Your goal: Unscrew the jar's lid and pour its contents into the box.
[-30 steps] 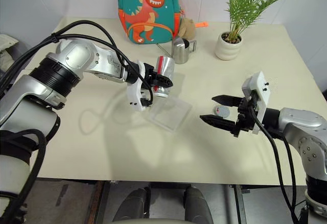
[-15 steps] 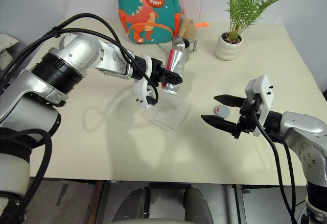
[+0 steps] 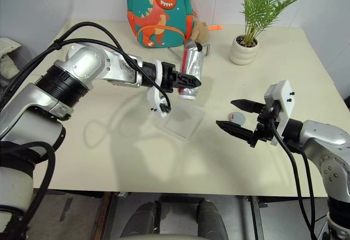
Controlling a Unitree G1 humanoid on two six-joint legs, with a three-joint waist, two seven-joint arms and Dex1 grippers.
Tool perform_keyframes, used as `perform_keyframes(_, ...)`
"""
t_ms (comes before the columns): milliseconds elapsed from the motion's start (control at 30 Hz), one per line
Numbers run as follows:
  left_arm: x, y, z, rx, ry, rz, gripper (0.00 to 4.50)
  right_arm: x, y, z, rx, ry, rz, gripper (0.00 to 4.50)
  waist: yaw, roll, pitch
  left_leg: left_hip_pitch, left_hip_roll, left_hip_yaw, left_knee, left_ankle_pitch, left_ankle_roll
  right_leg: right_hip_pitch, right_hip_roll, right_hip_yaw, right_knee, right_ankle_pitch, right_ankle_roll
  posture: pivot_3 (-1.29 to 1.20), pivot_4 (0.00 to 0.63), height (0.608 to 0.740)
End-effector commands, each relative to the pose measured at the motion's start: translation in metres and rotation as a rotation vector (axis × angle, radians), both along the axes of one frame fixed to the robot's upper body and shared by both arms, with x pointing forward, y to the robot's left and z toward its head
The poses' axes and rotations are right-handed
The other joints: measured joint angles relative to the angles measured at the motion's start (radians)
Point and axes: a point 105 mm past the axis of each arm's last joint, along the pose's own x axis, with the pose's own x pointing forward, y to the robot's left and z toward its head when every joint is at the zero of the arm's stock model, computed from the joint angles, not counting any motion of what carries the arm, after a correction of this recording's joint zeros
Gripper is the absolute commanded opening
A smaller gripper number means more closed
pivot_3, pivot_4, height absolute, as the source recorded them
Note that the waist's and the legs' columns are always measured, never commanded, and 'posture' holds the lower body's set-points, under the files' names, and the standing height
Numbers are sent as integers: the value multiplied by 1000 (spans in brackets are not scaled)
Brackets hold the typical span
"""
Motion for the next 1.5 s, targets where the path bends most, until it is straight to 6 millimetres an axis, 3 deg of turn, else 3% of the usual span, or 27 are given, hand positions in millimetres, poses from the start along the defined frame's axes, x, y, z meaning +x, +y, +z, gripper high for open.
perform_keyframes(33, 8, 6, 20, -168, 109, 87, 1983, -2, 1, 9, -13, -51, 11, 4490, 0, 0, 0, 0, 0, 0, 0, 0, 0, 0, 0, 0, 0, 0, 0, 0, 150, 740)
perform_keyframes(200, 19, 23, 29, -464, 384, 257, 1983, -2, -2, 15, -27, -71, 9, 4490, -3, 0, 0, 0, 0, 0, 0, 0, 0, 0, 0, 0, 0, 0, 0, 0, 150, 740)
perform_keyframes(267, 25, 35, 34, -664, 560, 342, 1983, -2, -4, 18, -55, -121, 4, 4490, -4, 0, 0, 0, 0, 0, 0, 0, 0, 0, 0, 0, 1, 0, 0, 0, 150, 740)
perform_keyframes(500, 20, 72, 31, -1089, 964, 474, 1983, -5, -5, 19, -68, -122, 61, 4490, -5, 0, 0, 0, 1, 0, 4, 0, 1, 1, 0, 0, 3, 0, 0, 0, 150, 740)
perform_keyframes(733, -4, 115, 16, -1505, 1483, 409, 1983, -8, -3, 18, -46, -143, 156, 4490, -5, 0, 0, 2, 1, -1, 6, 0, 1, 2, 0, 1, 7, 0, -1, 0, 150, 740)
perform_keyframes(967, -12, 150, 7, -1659, 1741, 367, 1983, -2, -7, 14, -55, -126, 177, 4490, -4, 0, 0, 4, 1, -1, 7, 0, 0, 4, 0, 0, 7, 1, -2, 0, 150, 740)
perform_keyframes(1200, -11, 167, 3, -1683, 1828, 403, 1983, 4, -5, 18, -47, -140, 168, 4490, -4, 0, 0, 4, 1, -1, 5, 0, 0, 4, 0, 0, 3, 1, -2, 0, 150, 740)
perform_keyframes(1367, 2, 160, 18, -1438, 1421, 563, 1983, 5, -6, 18, -50, -146, 153, 4490, -1, 0, 0, 3, 1, -1, 4, 0, 0, 3, 0, 0, 0, 2, -1, 0, 150, 740)
perform_keyframes(1433, 5, 144, 20, -1198, 1179, 623, 1983, 5, -6, 18, -50, -149, 146, 4490, 4, 0, 0, 2, 1, -1, 4, 0, 0, 4, 0, 0, -1, 2, -1, 0, 150, 740)
perform_keyframes(1500, 7, 126, 23, -1040, 1049, 607, 1983, 5, -5, 18, -49, -151, 144, 4490, 5, 0, 0, 1, 0, -1, 4, 0, 0, 4, 0, 0, -3, 3, -1, 0, 150, 740)
